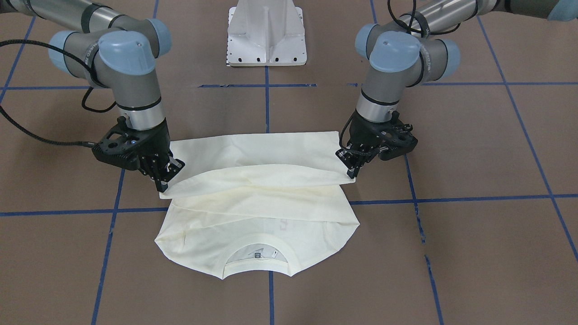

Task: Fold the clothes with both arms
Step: 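Lift the hem and fold it toward the collar with both grippers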

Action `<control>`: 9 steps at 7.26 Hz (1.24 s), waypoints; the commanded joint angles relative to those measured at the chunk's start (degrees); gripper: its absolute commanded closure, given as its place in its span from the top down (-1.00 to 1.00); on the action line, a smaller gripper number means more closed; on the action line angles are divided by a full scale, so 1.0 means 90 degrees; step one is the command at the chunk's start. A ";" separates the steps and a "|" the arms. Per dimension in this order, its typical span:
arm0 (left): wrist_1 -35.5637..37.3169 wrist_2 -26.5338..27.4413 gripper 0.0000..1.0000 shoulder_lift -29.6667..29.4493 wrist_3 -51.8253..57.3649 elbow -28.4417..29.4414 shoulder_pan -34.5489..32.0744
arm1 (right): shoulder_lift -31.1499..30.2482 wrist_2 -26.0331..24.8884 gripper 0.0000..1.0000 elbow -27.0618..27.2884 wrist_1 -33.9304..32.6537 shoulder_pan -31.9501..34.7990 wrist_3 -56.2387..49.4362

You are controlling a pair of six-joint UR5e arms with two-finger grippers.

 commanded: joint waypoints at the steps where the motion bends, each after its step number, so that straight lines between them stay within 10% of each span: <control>1: -0.0233 0.0365 -1.00 -0.0532 0.0139 0.0940 -0.0119 | 0.0613 -0.0030 -1.00 -0.1186 0.0071 0.0156 -0.0426; 7: -0.1915 0.0564 -1.00 -0.0790 0.0130 0.2637 -0.0109 | 0.0576 -0.0040 -1.00 -0.2207 0.0843 0.0303 -0.1033; 9: -0.1915 0.0554 -0.56 -0.0878 0.0129 0.2675 -0.0109 | 0.0595 -0.0040 -1.00 -0.2207 0.0853 0.0244 -0.1014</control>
